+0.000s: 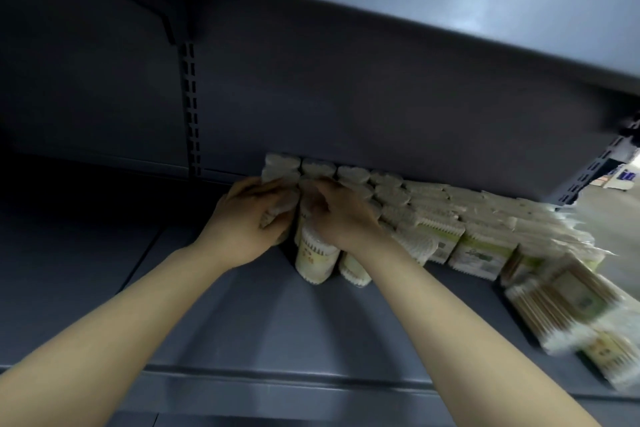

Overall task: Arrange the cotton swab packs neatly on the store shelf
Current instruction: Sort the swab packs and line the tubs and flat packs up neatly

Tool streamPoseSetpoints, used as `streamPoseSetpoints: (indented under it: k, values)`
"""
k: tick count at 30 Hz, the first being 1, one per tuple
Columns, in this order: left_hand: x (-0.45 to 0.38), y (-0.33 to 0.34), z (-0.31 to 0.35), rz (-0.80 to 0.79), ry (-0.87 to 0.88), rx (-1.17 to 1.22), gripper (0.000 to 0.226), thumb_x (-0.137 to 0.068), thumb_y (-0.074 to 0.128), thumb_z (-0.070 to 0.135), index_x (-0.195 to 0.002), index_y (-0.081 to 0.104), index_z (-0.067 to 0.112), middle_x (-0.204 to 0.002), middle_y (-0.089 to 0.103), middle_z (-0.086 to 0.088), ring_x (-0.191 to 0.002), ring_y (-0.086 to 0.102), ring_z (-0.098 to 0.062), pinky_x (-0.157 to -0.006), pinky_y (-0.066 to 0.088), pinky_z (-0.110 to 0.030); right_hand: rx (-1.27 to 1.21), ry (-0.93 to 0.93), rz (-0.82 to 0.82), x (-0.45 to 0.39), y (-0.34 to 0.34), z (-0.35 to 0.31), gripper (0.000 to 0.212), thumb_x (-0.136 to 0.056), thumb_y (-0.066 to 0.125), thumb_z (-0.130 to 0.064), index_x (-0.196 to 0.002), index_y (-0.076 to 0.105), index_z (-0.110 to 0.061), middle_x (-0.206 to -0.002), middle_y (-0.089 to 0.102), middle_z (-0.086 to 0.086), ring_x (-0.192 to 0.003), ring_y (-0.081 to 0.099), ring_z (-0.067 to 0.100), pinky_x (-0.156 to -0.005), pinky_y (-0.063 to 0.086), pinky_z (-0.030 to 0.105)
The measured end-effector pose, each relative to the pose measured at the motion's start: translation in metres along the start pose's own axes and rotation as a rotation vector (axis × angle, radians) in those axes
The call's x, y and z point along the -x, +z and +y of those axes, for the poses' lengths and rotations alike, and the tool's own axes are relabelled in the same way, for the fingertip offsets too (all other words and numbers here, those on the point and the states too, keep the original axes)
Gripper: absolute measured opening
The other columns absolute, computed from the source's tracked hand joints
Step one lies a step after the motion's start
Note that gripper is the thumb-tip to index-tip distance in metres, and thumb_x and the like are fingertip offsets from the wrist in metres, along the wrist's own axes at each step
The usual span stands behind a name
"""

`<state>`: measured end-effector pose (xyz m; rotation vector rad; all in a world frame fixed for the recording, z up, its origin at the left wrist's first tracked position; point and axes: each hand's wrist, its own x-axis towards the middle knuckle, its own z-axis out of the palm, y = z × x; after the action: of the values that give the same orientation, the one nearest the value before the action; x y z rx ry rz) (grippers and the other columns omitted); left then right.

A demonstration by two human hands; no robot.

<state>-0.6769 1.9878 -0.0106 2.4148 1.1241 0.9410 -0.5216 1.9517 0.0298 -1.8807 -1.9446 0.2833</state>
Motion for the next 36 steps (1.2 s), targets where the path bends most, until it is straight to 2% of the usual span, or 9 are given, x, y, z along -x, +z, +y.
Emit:
streamPoseSetpoints:
  k: [3, 5, 7, 11, 14, 24, 31, 34, 36]
  values:
    - [-0.005, -0.004, 0.011, 0.036, 0.035, -0.022, 0.063, -0.072, 0.027, 0.052, -0.098, 0.066, 0.009, -0.11, 0.064, -0.001, -0.106, 0.045, -0.013, -0.085, 0.038, -0.031, -0.063, -0.013, 0.073, 0.004, -0.009, 0.0, 0.035, -0.092, 0.042, -0.015, -0.125, 0.053, -0.013, -0.129, 0.055, 0.009, -0.118, 0.051, 0.025, -0.097, 0.041, 0.032]
    - [-0.007, -0.006, 0.019, 0.038, 0.002, -0.021, 0.033, -0.076, 0.034, 0.045, -0.076, 0.056, 0.02, -0.089, 0.06, 0.003, -0.093, 0.052, -0.02, -0.076, 0.045, -0.032, -0.012, -0.011, 0.114, 0.008, -0.015, 0.006, 0.039, -0.09, 0.042, -0.011, -0.128, 0.052, -0.013, -0.131, 0.053, 0.009, -0.119, 0.05, 0.024, -0.091, 0.036, 0.021]
    - [-0.005, -0.004, 0.026, 0.038, -0.016, -0.026, 0.019, -0.076, 0.038, 0.037, -0.071, 0.054, 0.029, -0.083, 0.058, 0.005, -0.088, 0.057, -0.025, -0.072, 0.047, -0.035, 0.033, 0.0, 0.144, 0.018, -0.021, 0.013, 0.036, -0.089, 0.041, -0.008, -0.121, 0.056, -0.011, -0.123, 0.058, 0.009, -0.112, 0.053, 0.024, -0.08, 0.037, 0.021]
    - [0.006, 0.004, 0.046, 0.102, -0.025, -0.054, 0.056, -0.071, 0.027, 0.049, -0.08, 0.067, 0.011, -0.09, 0.065, -0.006, -0.087, 0.057, -0.029, -0.074, 0.049, -0.04, 0.101, 0.019, 0.16, 0.043, -0.035, 0.023, 0.028, -0.087, 0.041, -0.008, -0.107, 0.061, -0.006, -0.11, 0.062, 0.012, -0.101, 0.055, 0.027, -0.079, 0.045, 0.035]
    - [0.013, 0.011, 0.067, 0.05, -0.019, -0.09, 0.07, -0.068, 0.018, 0.057, -0.081, 0.067, 0.009, -0.087, 0.066, -0.005, -0.083, 0.059, -0.025, -0.07, 0.048, -0.039, 0.138, 0.055, 0.175, 0.061, -0.044, 0.033, 0.03, -0.087, 0.043, -0.012, -0.109, 0.062, -0.007, -0.111, 0.062, 0.014, -0.103, 0.055, 0.031, -0.078, 0.045, 0.032]
    - [0.031, 0.034, 0.137, -0.058, 0.069, 0.012, 0.028, -0.089, 0.047, 0.025, -0.112, 0.063, 0.021, -0.107, 0.064, 0.005, -0.099, 0.057, -0.018, -0.079, 0.049, -0.036, 0.088, 0.189, 0.352, 0.128, -0.084, 0.081, 0.035, -0.083, 0.047, -0.003, -0.111, 0.065, -0.014, -0.116, 0.061, 0.011, -0.104, 0.056, 0.031, -0.079, 0.045, 0.031]
    - [0.038, 0.061, 0.166, -0.215, 0.043, -0.025, 0.024, -0.091, 0.045, 0.024, -0.109, 0.061, 0.026, -0.073, 0.052, 0.016, -0.074, 0.052, -0.008, -0.063, 0.044, -0.025, 0.193, 0.35, 0.438, 0.171, -0.113, 0.127, 0.038, -0.077, 0.054, -0.006, -0.111, 0.065, -0.017, -0.113, 0.059, 0.014, -0.103, 0.054, 0.034, -0.079, 0.043, 0.033]
    - [0.041, 0.072, 0.18, -0.281, 0.062, -0.025, 0.026, -0.094, 0.044, 0.026, -0.116, 0.057, 0.027, -0.078, 0.054, 0.016, -0.072, 0.048, -0.004, -0.058, 0.039, -0.022, 0.262, 0.432, 0.45, 0.189, -0.12, 0.147, 0.041, -0.076, 0.055, -0.006, -0.114, 0.064, -0.019, -0.116, 0.055, 0.016, -0.108, 0.047, 0.039, -0.081, 0.041, 0.036]
    - [0.042, 0.077, 0.188, -0.309, 0.082, -0.03, 0.027, -0.094, 0.043, 0.027, -0.118, 0.056, 0.026, -0.09, 0.057, 0.016, -0.082, 0.052, -0.006, -0.065, 0.044, -0.024, 0.291, 0.51, 0.438, 0.198, -0.122, 0.158, 0.042, -0.077, 0.059, -0.011, -0.119, 0.059, -0.02, -0.122, 0.05, 0.016, -0.112, 0.042, 0.039, -0.085, 0.038, 0.036]
